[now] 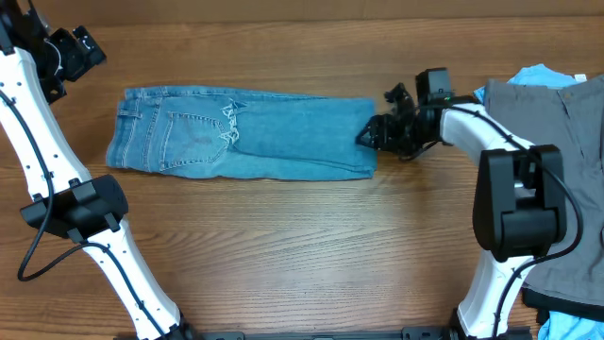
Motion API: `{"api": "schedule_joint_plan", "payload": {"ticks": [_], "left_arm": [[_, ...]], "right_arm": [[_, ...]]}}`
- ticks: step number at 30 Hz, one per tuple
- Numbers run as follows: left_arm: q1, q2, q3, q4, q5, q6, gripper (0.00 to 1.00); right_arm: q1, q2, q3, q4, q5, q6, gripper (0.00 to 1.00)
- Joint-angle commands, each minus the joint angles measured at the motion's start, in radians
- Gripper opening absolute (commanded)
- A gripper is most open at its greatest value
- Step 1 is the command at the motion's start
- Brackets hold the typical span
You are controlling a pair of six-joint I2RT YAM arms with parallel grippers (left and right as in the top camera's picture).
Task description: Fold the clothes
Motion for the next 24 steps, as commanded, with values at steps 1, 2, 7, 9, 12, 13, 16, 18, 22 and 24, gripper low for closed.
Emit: {"api": "schedule_joint_plan", "payload": {"ticks": [1,2,7,9,12,13,16,18,22,24], "left_arm": [[-0.007,-0.004,0.008,-0.002,0.008,-0.017,1.00],[-0.007,-0.004,0.008,-0.002,0.008,-0.017,1.00],[-0.007,-0.004,0.008,-0.002,0.008,-0.017,1.00],[-0.007,-0.004,0.008,-0.002,0.008,-0.017,1.00],[-0.007,-0.004,0.008,-0.002,0.008,-0.017,1.00],[-0.007,-0.004,0.008,-0.002,0.008,-0.017,1.00],[-0.007,-0.004,0.008,-0.002,0.008,-0.017,1.00],[-0.007,-0.004,0.008,-0.002,0.008,-0.017,1.00],[-0.007,-0.004,0.008,-0.002,0.008,-0.017,1.00],[-0.007,-0.004,0.008,-0.002,0.008,-0.017,1.00]], "right_arm": [[0.047,0.015,-0.098,0.080,-0.087,-0.001,0.71],[0.057,0.015,-0.102,0.096,-0.086,-0.001,0.69],[0.048,0.015,-0.092,0.133,-0.080,-0.001,0.04],[0.006,0.014,-0.060,0.092,-0.080,-0.001,0.04],[-0.062,0.014,-0.012,0.015,-0.081,-0.001,0.04],[-0.087,0.014,0.000,-0.008,-0.085,-0.001,0.04],[-0.169,0.014,0.007,-0.050,-0.096,-0.002,0.04],[-0.222,0.014,0.007,-0.077,-0.054,-0.002,0.04],[-0.340,0.014,0.013,-0.137,-0.036,-0.062,0.04],[-0.401,0.014,0.024,-0.173,-0.019,-0.061,0.23]]}}
